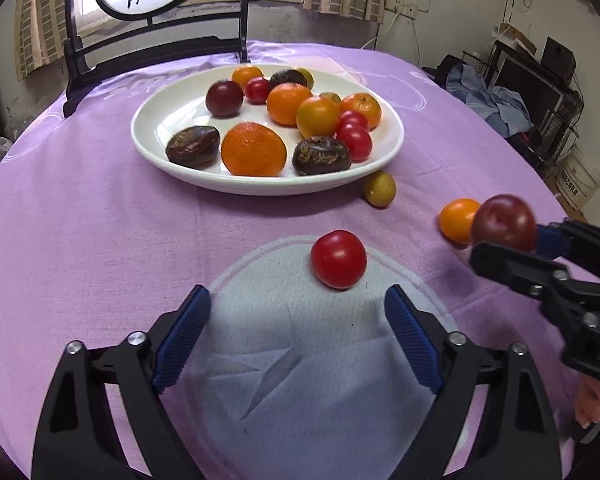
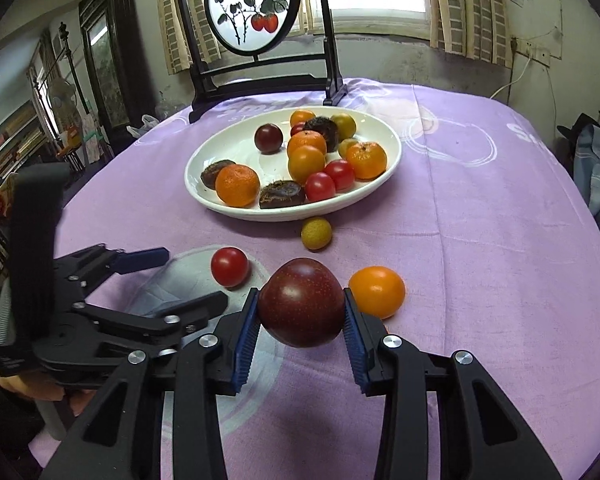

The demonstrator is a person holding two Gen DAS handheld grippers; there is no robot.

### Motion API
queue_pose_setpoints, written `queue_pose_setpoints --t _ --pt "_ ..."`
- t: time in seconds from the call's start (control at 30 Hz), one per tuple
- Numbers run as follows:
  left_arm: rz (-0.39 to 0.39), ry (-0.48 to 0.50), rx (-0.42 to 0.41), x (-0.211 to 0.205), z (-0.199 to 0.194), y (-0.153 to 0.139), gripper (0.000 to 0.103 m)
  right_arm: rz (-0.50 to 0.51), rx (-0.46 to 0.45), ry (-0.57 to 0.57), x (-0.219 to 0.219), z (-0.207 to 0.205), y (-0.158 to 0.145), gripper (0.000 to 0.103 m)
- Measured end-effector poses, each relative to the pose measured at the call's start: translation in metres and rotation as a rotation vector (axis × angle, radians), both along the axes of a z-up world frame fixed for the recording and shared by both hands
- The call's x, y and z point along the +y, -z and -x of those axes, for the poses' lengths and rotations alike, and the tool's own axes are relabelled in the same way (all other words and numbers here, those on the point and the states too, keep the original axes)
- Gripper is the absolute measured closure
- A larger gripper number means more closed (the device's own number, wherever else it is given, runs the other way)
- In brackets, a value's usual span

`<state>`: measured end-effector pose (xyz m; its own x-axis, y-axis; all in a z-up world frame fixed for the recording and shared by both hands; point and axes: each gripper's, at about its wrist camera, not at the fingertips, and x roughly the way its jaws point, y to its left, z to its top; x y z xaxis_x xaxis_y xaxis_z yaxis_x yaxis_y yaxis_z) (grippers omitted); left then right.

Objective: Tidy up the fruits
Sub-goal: 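Grasp a small red tomato with the left gripper while the right grasps a dark red tomato, then carry both tomatoes onto the plate and open both grippers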

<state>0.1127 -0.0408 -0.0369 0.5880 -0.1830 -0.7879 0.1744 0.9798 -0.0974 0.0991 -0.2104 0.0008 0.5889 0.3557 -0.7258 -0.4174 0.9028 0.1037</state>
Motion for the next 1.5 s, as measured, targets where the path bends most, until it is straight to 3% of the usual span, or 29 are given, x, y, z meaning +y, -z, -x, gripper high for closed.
queue_pose_setpoints --t 0.23,0.3,0.37,0.4,0.47,0.63,0.87,1.03,1.2,1.5 --pt "-0.036 -0.014 0.009 -0.019 -0.017 0.003 0.024 -0.027 -0.01 -0.03 -0.002 0.009 -0.008 0.063" --pt "-0.059 -0.021 0.004 -0.024 -0.02 0.003 0.032 -0.02 -0.009 -0.031 -0.001 0.009 -0.007 0.063" --pt "-0.091 -0.03 -0.009 -0.025 -0.021 0.002 0.051 -0.02 -0.004 -0.03 -0.001 0.009 -0.006 0.063" --pt "-0.076 -0.024 -0.012 -0.023 -0.02 0.001 0.055 -0.017 -0.001 -0.027 -0.001 0.008 -0.005 0.063" --pt "-0.048 -0.022 -0.009 -0.018 -0.02 0.0 0.073 -0.013 0.003 -0.025 0.0 0.007 -0.003 0.063" --pt "-0.018 -0.029 -0.005 -0.007 -0.012 -0.007 0.073 0.009 -0.007 -0.015 0.002 0.006 0.002 0.063" --pt "-0.028 -0.016 -0.088 0.012 -0.006 -0.041 0.073 0.009 -0.024 -0.011 0.01 -0.002 -0.001 0.063" --pt "-0.025 -0.053 -0.134 0.028 -0.032 -0.068 0.073 0.043 -0.099 -0.039 0.033 -0.022 -0.025 0.063" --pt "-0.022 -0.11 -0.135 0.041 -0.067 -0.073 0.073 0.073 -0.132 -0.062 0.064 -0.055 -0.032 0.063" --pt "-0.026 -0.184 -0.104 0.055 -0.112 -0.061 0.074 0.11 -0.065 -0.051 0.097 -0.096 -0.009 0.062"
